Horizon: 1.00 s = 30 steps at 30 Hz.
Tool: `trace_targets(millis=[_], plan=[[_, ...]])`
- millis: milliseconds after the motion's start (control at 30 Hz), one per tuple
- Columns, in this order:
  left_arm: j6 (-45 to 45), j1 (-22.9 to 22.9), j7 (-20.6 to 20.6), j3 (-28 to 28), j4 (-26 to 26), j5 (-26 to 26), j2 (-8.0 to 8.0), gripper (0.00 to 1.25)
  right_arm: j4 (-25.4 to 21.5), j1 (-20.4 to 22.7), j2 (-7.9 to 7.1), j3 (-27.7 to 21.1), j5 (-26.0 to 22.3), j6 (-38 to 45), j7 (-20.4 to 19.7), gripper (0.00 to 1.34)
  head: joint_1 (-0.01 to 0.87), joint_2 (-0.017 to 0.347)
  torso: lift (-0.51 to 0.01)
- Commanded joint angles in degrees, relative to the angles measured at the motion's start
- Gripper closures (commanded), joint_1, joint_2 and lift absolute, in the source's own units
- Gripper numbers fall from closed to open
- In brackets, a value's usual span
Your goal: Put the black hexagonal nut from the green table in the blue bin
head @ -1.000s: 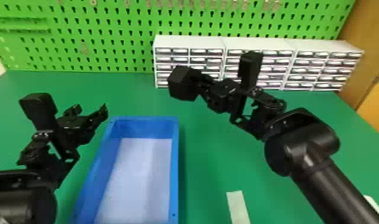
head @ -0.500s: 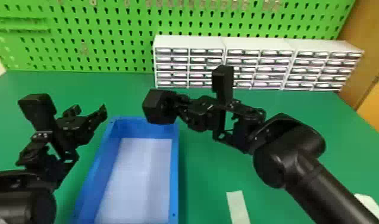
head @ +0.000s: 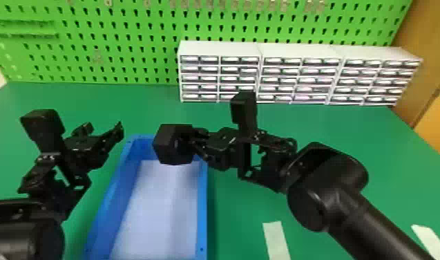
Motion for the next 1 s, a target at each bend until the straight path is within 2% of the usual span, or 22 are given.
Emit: trace_targets(millis=[0,800,867,967], plan=[[0.0,-0.1,0.0,0.0,0.0,0.0,0.03,0.46,0.0,-0.4,0.02,1.5,-0.8,0.4,-0.2,1.03,0.691,0.009,-0.097],[0.2,-0.4,0.0,-0.4,0.1,-0.4,0.03,0.46,0.9,-2.2,0.02,4.6,-2.4,0.7,-0.3,1.03,0.691,0.009,-0.097],[0.2,-0.4,0.0,-0.5,0.1,-0.4,-0.05,0.46,1.0,-2.2,0.02,4.7,-2.7,1.2,-0.4,0.99,0.691,0.009,-0.097],[0.2,-0.4,0.0,-0.5,0.1,-0.3,0.03,0.46,1.1,-2.3,0.02,4.7,-3.1,1.4,-0.4,0.77,0.691,0.009,-0.097]])
